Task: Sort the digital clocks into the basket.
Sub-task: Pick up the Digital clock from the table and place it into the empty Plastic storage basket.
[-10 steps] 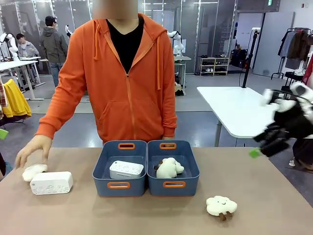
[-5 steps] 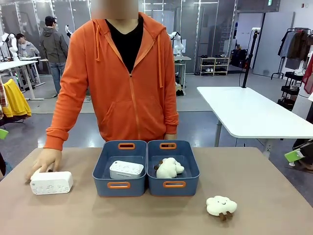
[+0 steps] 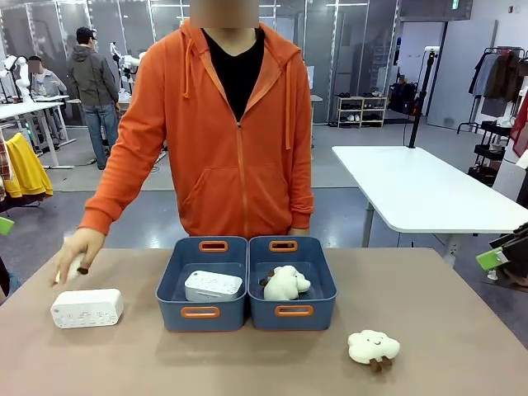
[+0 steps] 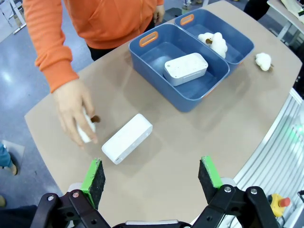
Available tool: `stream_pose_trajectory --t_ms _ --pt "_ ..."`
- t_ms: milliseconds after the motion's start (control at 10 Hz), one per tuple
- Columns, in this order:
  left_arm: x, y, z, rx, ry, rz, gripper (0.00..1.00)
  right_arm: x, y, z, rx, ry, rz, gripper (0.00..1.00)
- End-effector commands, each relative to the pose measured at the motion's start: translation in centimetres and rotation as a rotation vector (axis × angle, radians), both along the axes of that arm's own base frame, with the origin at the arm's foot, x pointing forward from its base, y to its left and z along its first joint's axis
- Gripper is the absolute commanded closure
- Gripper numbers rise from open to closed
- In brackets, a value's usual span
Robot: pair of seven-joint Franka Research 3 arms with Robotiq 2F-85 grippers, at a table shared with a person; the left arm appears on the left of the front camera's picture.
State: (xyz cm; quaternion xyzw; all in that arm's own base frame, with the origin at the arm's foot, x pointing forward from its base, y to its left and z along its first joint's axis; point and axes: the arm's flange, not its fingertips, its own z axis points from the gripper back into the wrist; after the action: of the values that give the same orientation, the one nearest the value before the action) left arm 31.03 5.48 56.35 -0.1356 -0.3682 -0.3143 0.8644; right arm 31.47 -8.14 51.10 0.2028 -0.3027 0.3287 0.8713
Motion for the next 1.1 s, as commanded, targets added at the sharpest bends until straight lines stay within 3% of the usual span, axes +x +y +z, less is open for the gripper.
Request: stream_pose_trajectory --t_ms 0,200,400,600,700,1000 --pt "-0.9 -1.4 -1.1 0.114 0.052 -0.118 0.0 0.2 -0.3 -0.3 0.002 -0.019 0.008 0.04" --pt "3.2 -3.1 -4.0 0.308 0.06 0.037 0.0 0.2 -0.3 -0.3 0.002 -0.019 0.008 0.04" --pt "1.8 -1.6 -1.6 0.263 -0.043 -0.099 0.0 0.2 -0.3 -0.3 0.002 -0.019 0.008 0.04" --pt "-2.8 3.8 1.9 0.261 -0.213 -0.347 0.0 0.2 -0.3 -0.3 0.002 -0.019 0.008 0.04" --pt "-4.4 5.8 2.4 0.284 -0.259 -0.421 0.0 0.2 -0.3 -0.3 0.002 -0.019 0.008 0.04" --pt "-4.6 4.8 1.2 0.471 -0.26 -0.508 0.0 0.2 -0.3 -0.3 0.002 -0.019 0.008 0.04"
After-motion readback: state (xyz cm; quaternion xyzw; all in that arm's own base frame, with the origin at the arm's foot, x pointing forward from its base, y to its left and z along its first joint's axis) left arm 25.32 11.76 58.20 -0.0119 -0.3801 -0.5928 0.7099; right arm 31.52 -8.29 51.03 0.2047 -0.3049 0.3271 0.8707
